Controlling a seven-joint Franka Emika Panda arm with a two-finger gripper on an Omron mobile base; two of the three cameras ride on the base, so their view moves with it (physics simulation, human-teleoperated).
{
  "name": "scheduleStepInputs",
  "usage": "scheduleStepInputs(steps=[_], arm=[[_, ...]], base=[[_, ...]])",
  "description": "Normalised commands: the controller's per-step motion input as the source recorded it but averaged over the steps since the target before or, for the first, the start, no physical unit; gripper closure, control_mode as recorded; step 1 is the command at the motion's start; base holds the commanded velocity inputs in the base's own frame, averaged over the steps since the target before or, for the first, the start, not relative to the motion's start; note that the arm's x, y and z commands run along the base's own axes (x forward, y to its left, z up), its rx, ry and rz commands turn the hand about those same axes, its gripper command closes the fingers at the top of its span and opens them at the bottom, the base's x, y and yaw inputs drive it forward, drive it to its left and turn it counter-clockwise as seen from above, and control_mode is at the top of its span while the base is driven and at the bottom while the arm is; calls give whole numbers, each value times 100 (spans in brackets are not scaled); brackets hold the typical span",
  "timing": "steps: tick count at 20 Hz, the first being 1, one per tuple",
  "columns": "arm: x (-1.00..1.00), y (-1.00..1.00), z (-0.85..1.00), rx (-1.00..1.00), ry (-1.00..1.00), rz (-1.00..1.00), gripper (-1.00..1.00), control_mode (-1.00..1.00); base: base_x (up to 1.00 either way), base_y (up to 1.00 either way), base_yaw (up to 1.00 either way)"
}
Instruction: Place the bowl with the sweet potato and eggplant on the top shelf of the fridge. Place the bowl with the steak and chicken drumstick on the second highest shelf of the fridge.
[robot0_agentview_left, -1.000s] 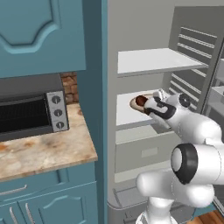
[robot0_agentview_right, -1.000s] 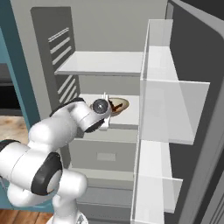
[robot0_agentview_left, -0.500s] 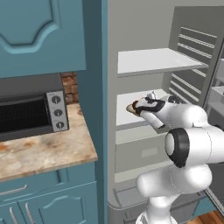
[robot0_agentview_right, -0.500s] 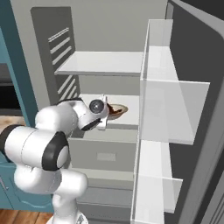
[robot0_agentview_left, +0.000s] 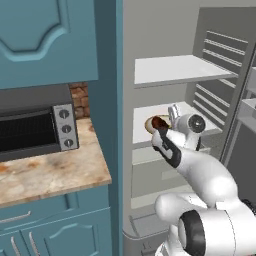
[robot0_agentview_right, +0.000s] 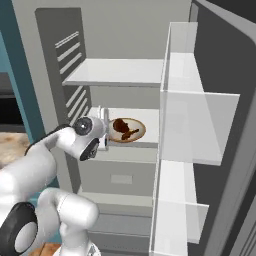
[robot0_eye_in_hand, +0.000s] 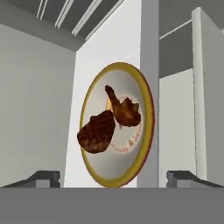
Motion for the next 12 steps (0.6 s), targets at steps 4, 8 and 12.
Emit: scheduleStepInputs(steps=[4, 8, 12], arm=[[-78, 6, 100, -4, 4, 0, -100, -100], [-100, 14, 98, 0, 21, 24, -100, -100], [-98, 51, 12, -4, 25, 65, -100, -100]], base=[[0, 0, 0], [0, 0, 0], [0, 0, 0]])
